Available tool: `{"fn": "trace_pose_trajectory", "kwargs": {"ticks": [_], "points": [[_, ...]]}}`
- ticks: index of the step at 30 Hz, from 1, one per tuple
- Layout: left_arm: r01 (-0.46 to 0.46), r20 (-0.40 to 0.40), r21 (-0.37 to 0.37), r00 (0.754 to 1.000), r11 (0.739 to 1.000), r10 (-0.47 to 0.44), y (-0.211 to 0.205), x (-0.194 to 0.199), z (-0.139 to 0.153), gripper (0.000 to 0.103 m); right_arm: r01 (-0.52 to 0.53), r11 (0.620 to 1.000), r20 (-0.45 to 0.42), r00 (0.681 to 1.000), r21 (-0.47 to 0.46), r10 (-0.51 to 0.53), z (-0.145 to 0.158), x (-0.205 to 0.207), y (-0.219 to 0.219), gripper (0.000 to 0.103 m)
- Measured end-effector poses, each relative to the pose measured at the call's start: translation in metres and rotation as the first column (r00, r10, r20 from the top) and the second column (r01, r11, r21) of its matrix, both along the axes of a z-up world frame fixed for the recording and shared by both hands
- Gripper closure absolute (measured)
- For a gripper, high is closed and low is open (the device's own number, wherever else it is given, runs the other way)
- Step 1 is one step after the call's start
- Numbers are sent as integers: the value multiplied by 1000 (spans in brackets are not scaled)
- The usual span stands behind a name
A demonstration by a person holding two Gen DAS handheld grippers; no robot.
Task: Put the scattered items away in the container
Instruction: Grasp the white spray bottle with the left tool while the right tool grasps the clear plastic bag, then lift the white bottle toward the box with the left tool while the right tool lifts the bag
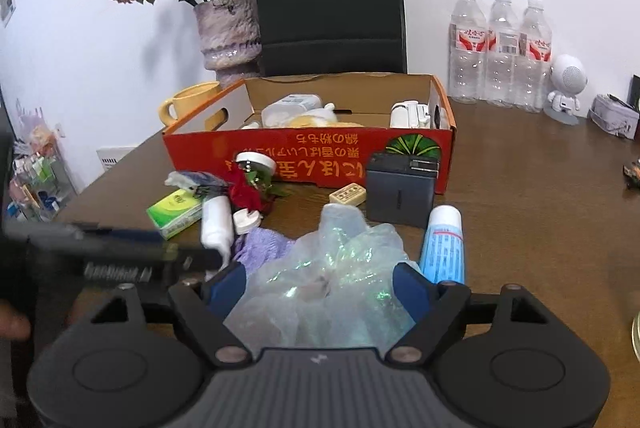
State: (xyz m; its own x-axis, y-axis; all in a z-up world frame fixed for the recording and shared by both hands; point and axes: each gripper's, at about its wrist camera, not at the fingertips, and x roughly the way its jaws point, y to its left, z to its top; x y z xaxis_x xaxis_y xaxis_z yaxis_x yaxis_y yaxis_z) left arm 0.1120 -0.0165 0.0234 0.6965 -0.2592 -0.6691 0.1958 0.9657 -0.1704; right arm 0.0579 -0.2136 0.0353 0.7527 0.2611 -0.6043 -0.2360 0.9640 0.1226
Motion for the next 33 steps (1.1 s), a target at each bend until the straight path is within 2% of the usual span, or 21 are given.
{"fn": "trace_pose_trajectory", "kwargs": {"ticks": [2, 4, 8, 10, 16, 18, 19, 22, 24, 25, 26, 29, 33], "points": [[8, -18, 12, 1000, 1000, -8, -6, 16, 0, 41, -9, 1000, 2, 1000, 15, 9, -4, 5, 0, 23], [15, -21, 33, 1000, 999, -14, -10, 26, -3, 51, -13, 999, 10, 1000, 45, 13, -9, 9, -1, 23], [24, 0, 81, 1000, 996, -24, -13, 26, -7, 62, -20, 999, 18, 1000, 44, 19, -14, 12, 0, 30], [31, 1, 82, 1000, 996, -31, -11, 23, -7, 66, -13, 1000, 23, 1000, 28, 12, -15, 11, 0, 31], [64, -8, 74, 998, 995, -64, -5, -9, 0, 67, -2, 998, 24, 1000, 57, 1, -9, 0, -7, 36], [89, -2, 80, 996, 993, -89, -2, -26, 3, 67, -13, 999, 12, 1000, 41, 12, -2, -8, -8, 30], [100, -7, 80, 995, 992, -100, 0, -34, 4, 67, -28, 999, 0, 1000, 27, 28, 1, -12, -7, 23], [119, -15, 85, 993, 989, -118, 3, -49, 2, 67, -53, 999, -25, 998, 6, 53, -4, -17, 0, 23], [117, -13, 83, 993, 990, -116, 5, -54, 3, 67, -41, 999, -50, 998, 5, 42, -9, -16, 5, 44], [115, -12, 81, 993, 990, -115, 6, -56, 3, 67, -32, 999, -58, 998, 3, 32, -12, -15, 6, 67], [111, -10, 74, 994, 991, -110, 8, -57, 4, 67, -22, 1000, -65, 998, 1, 22, -14, -14, 7, 79], [97, 8, 50, 995, 994, -97, 14, -63, 8, 67, -2, 999, -30, 1000, 34, 3, -8, -25, 6, 88], [71, 14, -1, 997, 998, -71, 26, -66, 12, 67, 4, 996, 49, 999, 88, -9, 10, -45, 3, 91]]}}
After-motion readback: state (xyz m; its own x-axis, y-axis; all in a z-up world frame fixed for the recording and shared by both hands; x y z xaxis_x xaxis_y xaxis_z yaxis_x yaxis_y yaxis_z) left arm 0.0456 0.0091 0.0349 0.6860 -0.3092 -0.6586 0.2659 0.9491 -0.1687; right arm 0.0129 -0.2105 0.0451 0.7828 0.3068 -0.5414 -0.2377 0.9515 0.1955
